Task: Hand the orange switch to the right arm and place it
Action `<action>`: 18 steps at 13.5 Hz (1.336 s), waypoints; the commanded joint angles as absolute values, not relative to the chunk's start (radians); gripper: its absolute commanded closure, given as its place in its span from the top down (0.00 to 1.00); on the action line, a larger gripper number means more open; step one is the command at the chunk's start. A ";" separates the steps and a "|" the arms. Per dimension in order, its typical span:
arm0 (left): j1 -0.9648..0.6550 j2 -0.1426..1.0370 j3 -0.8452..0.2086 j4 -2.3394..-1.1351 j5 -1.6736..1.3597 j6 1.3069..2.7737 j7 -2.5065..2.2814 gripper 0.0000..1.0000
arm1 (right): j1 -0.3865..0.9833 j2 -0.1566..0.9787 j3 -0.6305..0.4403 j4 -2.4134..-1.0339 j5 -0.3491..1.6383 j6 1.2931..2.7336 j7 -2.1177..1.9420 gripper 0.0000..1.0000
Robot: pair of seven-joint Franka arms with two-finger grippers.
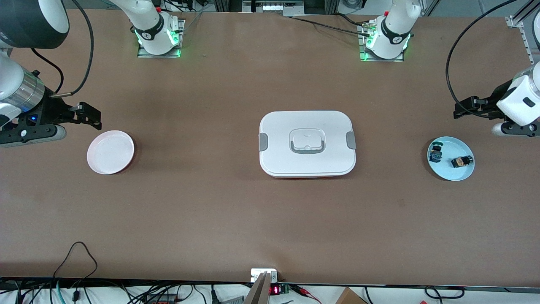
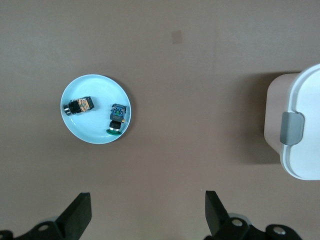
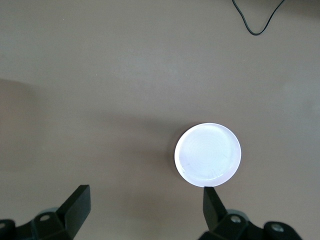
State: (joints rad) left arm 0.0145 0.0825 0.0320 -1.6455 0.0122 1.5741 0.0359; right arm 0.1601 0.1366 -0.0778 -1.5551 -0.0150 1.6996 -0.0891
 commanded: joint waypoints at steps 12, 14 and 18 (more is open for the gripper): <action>0.235 0.449 0.038 -1.448 0.054 1.584 -0.006 1.00 | 0.172 0.153 -0.077 -1.536 -0.015 1.729 -0.086 1.00; 0.255 0.451 0.041 -1.530 0.064 1.734 -0.006 1.00 | 0.173 0.153 -0.077 -1.536 -0.015 1.729 -0.086 1.00; 0.305 0.451 0.038 -1.710 0.097 2.056 0.002 1.00 | 0.170 0.153 -0.077 -1.536 -0.015 1.729 -0.089 1.00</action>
State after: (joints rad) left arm 0.2800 0.4783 0.0480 -1.6098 0.0763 1.9259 0.0036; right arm 0.1709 0.1468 -0.0768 -1.5545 -0.0150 1.7310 -0.0891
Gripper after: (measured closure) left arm 0.000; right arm 0.000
